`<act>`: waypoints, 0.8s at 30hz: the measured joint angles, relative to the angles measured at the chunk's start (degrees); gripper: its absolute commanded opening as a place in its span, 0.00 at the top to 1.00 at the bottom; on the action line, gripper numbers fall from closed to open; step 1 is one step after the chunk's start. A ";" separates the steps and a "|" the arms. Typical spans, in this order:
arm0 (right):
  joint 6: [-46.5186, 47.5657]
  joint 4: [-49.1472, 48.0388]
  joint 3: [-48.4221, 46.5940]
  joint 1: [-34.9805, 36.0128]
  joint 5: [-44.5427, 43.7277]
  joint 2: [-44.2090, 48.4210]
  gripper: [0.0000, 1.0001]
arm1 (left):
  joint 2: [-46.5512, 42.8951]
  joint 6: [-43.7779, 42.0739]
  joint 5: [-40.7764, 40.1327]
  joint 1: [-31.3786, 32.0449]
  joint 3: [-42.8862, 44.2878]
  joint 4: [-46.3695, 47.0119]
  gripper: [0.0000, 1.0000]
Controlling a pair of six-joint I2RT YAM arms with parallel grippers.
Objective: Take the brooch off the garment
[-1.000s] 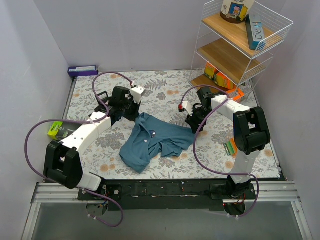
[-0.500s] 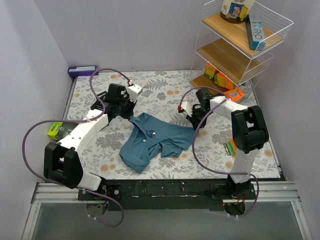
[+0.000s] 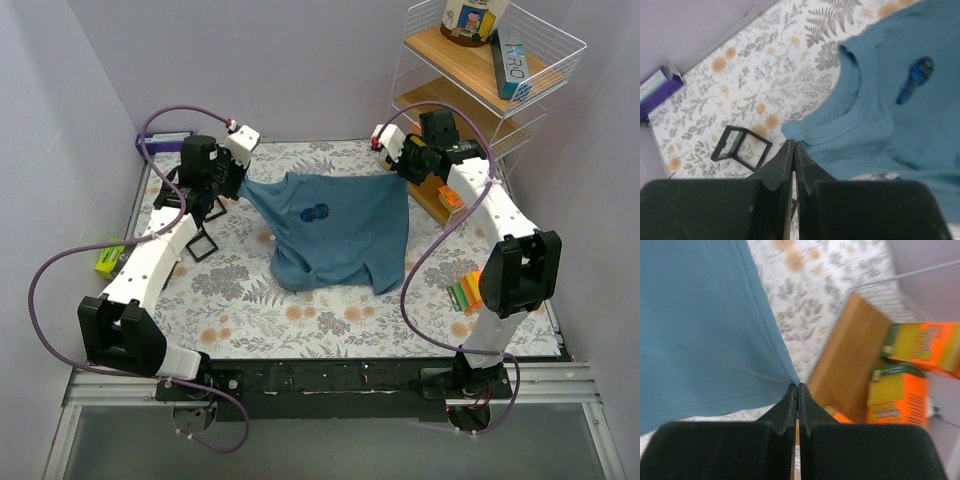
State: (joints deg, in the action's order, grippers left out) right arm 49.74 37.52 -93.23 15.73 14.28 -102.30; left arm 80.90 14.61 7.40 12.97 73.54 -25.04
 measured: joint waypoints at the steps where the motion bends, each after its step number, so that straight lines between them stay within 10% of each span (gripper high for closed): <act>1: -0.07 -0.09 -2.08 -0.02 -0.46 0.31 0.99 | -0.26 0.20 0.48 -0.13 1.03 0.15 1.00; 9: -0.20 1.62 4.07 0.11 -1.79 5.99 0.99 | -15.08 2.80 9.07 -0.11 -4.07 -5.73 1.00; 15: -0.39 4.37 25.18 0.13 -1.20 17.00 0.99 | -32.76 -0.46 18.03 -0.11 -18.32 -18.53 0.29; 24: -2.54 5.55 33.33 0.83 4.20 20.11 0.99 | -21.99 -0.96 28.22 3.23 -20.17 -11.47 0.34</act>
State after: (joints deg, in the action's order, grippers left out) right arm 47.20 43.07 -59.90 16.56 18.48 -82.19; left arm 58.92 13.65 35.62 16.21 53.36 -36.51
